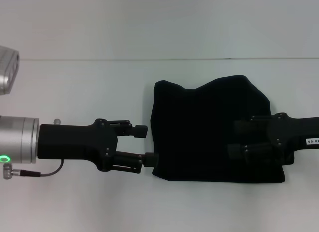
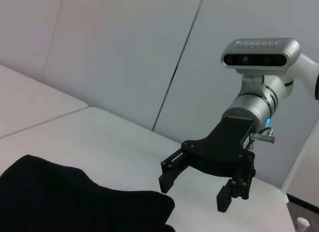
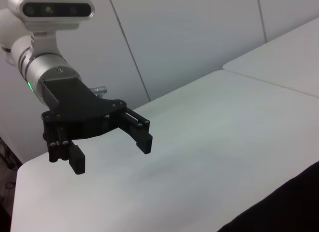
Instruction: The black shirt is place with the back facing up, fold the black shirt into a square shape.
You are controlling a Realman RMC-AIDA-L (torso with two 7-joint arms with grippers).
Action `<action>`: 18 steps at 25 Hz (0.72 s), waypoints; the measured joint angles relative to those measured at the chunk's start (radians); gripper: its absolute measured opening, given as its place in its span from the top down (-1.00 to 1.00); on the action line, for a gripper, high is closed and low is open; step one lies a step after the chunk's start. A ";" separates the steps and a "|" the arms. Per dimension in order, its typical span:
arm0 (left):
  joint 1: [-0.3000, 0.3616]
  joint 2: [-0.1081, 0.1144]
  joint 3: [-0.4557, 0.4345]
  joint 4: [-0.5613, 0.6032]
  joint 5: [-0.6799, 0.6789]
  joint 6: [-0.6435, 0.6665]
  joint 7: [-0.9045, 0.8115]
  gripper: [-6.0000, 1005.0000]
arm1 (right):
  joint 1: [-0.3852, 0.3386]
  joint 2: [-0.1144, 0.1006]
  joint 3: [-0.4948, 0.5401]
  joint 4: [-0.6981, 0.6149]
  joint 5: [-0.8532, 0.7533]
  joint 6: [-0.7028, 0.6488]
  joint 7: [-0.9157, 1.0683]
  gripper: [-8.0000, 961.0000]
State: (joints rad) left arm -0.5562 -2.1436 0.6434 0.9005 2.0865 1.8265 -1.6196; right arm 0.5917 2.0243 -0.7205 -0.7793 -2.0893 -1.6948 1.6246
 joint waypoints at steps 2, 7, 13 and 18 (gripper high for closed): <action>-0.009 0.003 0.000 -0.004 0.004 -0.006 -0.003 -0.73 | 0.002 -0.002 -0.001 0.000 0.000 0.008 0.001 -0.83; -0.029 0.005 0.014 -0.020 0.010 -0.106 -0.028 -0.73 | 0.004 -0.017 -0.004 0.000 -0.010 0.075 0.067 -0.85; -0.095 0.024 0.097 -0.114 0.038 -0.289 -0.092 -0.73 | 0.016 -0.048 -0.005 0.000 -0.069 0.133 0.164 -0.85; -0.120 0.027 0.126 -0.141 0.066 -0.368 -0.112 -0.73 | 0.021 -0.054 -0.004 -0.001 -0.091 0.157 0.197 -0.85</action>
State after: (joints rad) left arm -0.6757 -2.1163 0.7690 0.7597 2.1528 1.4587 -1.7315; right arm 0.6128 1.9705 -0.7246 -0.7803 -2.1802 -1.5382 1.8214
